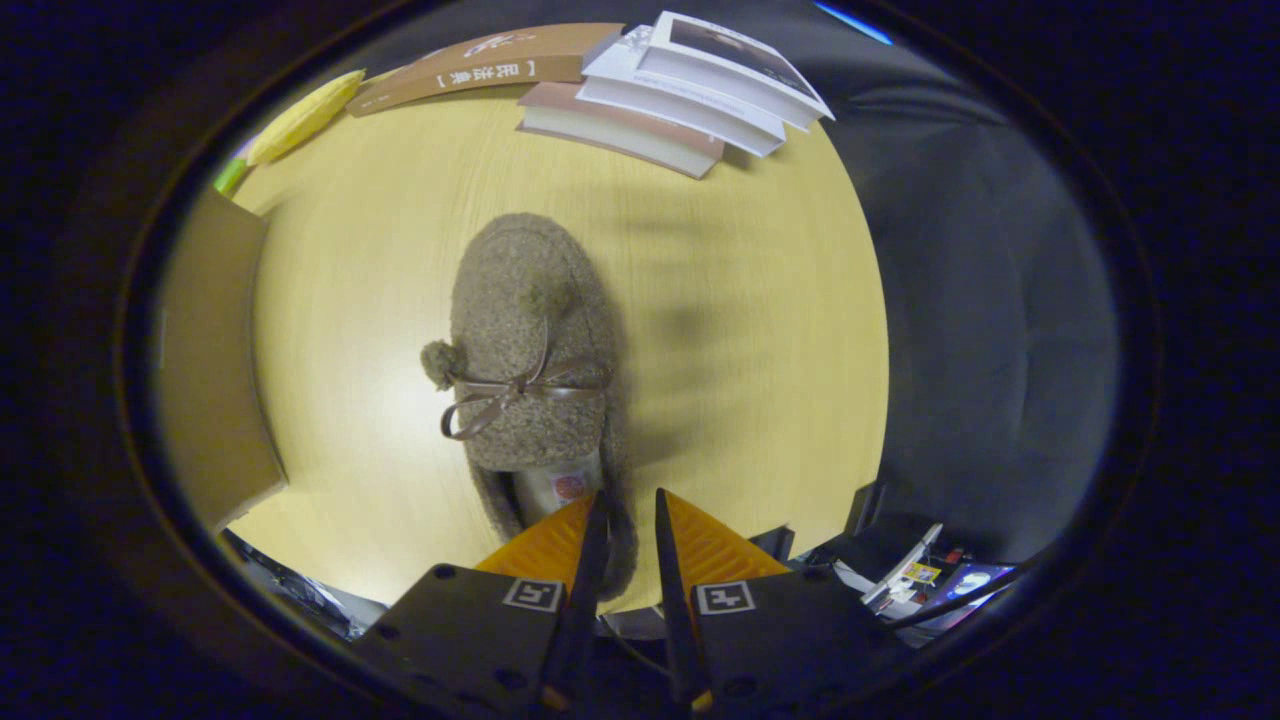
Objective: Open the storage box then place both shoes into the box .Put the left shoe in first, then the right shoe, with the right side of both shoes facing outward in a uniform manner.
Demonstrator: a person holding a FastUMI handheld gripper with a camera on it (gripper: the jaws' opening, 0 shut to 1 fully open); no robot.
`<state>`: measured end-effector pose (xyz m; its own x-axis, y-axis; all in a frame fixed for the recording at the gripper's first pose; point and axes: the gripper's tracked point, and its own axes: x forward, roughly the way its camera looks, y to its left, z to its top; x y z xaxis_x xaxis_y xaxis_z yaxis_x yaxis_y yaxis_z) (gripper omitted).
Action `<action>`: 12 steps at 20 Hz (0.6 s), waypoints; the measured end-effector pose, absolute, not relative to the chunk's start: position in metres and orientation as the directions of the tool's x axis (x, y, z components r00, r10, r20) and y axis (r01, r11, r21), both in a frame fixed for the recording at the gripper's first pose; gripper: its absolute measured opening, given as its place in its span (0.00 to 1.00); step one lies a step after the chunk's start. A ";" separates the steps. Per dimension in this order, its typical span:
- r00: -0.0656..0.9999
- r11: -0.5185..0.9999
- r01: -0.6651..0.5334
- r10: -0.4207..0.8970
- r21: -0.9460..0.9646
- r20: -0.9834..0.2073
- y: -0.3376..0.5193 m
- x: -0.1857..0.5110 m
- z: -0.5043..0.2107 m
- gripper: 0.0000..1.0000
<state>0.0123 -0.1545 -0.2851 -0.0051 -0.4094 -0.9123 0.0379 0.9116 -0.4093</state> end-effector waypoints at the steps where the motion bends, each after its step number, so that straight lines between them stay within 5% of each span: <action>1: -0.013 0.913 0.036 -0.406 -0.406 -0.914 -0.157 0.011 -0.289 0.34; 4: -0.056 0.930 0.023 -0.365 -0.366 -0.929 -0.159 0.005 -0.306 0.35; 7: -0.100 0.952 0.007 -0.305 -0.307 -0.947 -0.155 0.001 -0.321 0.14; 12: -0.056 0.940 0.046 -0.337 -0.339 -0.940 -0.156 0.000 -0.319 0.04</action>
